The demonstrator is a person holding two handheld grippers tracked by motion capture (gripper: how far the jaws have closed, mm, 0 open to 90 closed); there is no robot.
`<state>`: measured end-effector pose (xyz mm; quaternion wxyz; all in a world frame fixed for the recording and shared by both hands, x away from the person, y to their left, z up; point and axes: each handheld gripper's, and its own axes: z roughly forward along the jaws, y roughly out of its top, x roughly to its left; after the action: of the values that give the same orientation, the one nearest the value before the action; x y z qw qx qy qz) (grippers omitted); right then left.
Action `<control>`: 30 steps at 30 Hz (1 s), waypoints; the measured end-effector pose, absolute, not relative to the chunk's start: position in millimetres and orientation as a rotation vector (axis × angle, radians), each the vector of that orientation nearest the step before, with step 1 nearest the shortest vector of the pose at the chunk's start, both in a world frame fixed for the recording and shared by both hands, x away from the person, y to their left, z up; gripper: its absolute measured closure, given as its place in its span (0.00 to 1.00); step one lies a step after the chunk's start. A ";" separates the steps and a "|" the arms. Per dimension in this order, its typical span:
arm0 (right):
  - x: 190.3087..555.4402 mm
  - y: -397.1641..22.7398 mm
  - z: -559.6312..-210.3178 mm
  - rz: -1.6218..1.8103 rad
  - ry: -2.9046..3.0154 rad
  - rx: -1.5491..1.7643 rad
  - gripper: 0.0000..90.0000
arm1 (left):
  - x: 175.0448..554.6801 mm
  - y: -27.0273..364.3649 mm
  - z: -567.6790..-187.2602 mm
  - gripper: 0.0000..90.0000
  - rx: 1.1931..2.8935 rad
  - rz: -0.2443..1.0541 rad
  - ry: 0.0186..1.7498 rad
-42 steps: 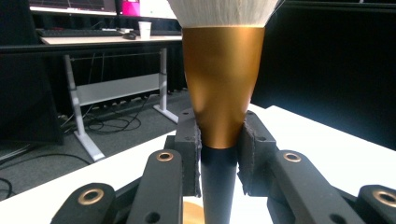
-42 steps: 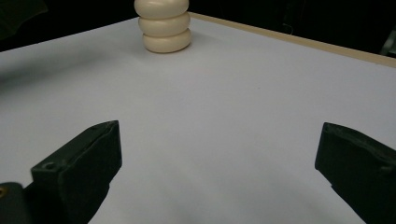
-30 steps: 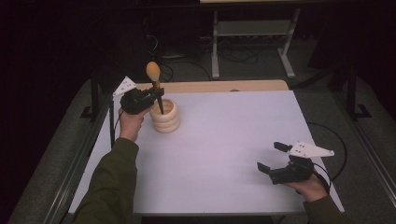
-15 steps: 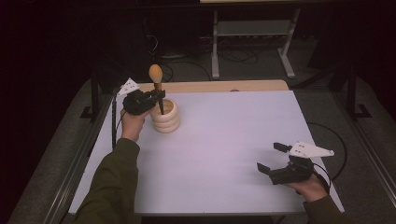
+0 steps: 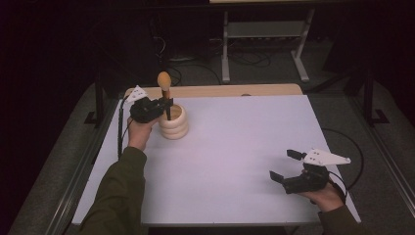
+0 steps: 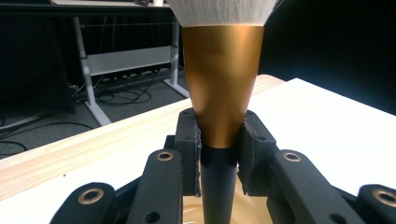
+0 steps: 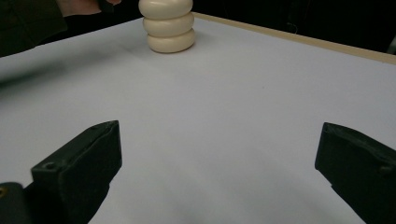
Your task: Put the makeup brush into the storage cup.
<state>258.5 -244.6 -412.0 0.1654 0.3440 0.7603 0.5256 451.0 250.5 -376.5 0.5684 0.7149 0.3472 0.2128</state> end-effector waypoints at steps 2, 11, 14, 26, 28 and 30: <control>258.5 -244.7 -412.0 1.497 2.165 0.980 0.00 | 450.7 250.0 -378.5 0.80 1.675 0.495 0.825; 258.5 -244.7 -412.1 1.496 2.169 0.981 0.00 | 450.4 251.4 -388.4 0.80 1.679 0.478 0.845; 258.5 -244.6 -412.2 1.496 2.170 0.981 0.00 | 450.4 251.8 -389.9 0.80 1.683 0.474 0.846; 258.4 -244.6 -412.2 1.495 2.173 0.982 0.00 | 451.0 251.6 -395.6 0.77 1.701 0.469 0.836; 258.4 -244.6 -412.1 1.495 2.174 0.980 0.00 | 452.0 253.2 -395.0 0.60 1.690 0.482 0.842; 258.3 -244.6 -412.0 1.495 2.173 0.980 0.00 | 451.1 252.6 -394.8 0.47 1.689 0.504 0.857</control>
<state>258.3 -244.6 -412.0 0.1631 0.3436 0.7619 0.5243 451.1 252.6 -394.8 0.5571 0.7155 0.3633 0.2136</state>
